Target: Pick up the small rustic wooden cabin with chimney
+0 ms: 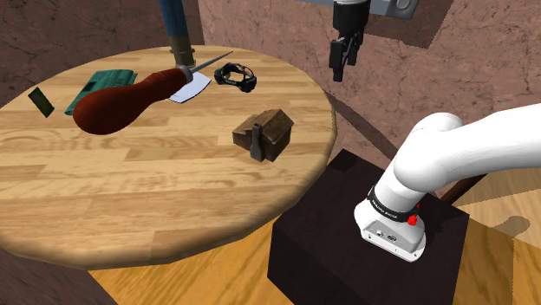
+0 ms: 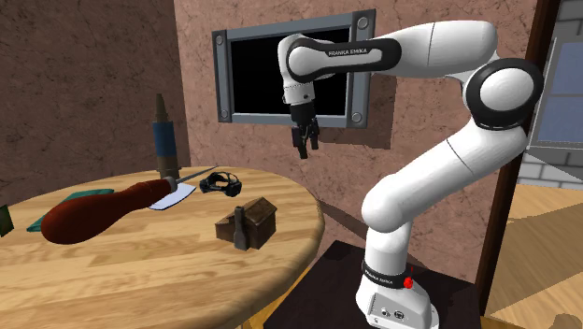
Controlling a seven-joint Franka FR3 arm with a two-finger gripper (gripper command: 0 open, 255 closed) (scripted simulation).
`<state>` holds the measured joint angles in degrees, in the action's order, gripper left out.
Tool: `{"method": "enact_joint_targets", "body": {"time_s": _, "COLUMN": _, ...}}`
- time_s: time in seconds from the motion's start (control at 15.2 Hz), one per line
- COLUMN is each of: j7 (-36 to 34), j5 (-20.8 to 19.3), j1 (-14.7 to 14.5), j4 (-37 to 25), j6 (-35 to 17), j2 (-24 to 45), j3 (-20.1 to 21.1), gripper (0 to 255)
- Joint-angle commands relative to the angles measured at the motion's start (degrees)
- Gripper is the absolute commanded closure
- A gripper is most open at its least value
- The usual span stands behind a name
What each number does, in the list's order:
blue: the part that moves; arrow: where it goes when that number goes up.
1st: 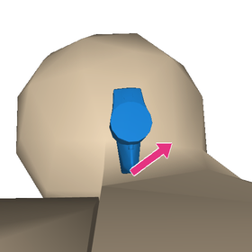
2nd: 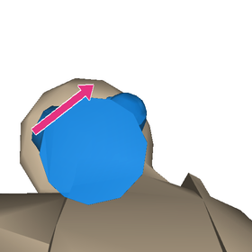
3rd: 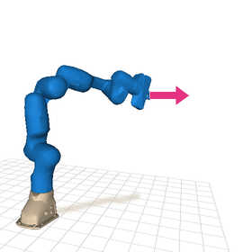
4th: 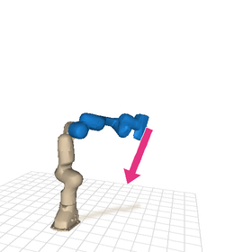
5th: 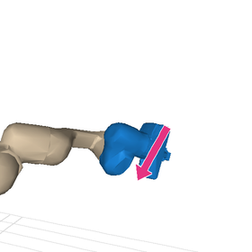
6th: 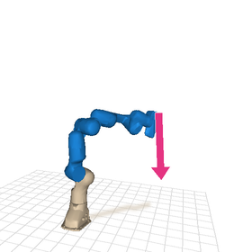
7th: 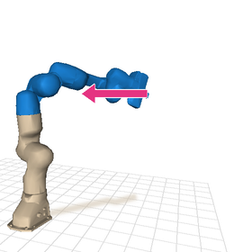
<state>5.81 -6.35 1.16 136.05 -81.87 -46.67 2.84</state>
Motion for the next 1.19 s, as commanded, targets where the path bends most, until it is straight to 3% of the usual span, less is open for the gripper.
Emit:
{"method": "enact_joint_targets", "body": {"time_s": 0.0, "j7": 0.0, "j5": 0.0, "j1": 0.0, "j4": 0.0, "j6": 0.0, "j2": 0.0, "j3": 0.0, "gripper": 0}}
{"method": "enact_joint_targets", "body": {"time_s": 0.59, "j7": -6.2, "j5": 3.78, "j1": -3.25, "j4": -1.33, "j6": -11.7, "j2": 13.14, "j3": 7.43, "gripper": 0}}
{"method": "enact_joint_targets", "body": {"time_s": 1.12, "j7": -11.95, "j5": 3.67, "j1": -5.12, "j4": -6.97, "j6": -20.26, "j2": 27.57, "j3": 13.88, "gripper": 0}}
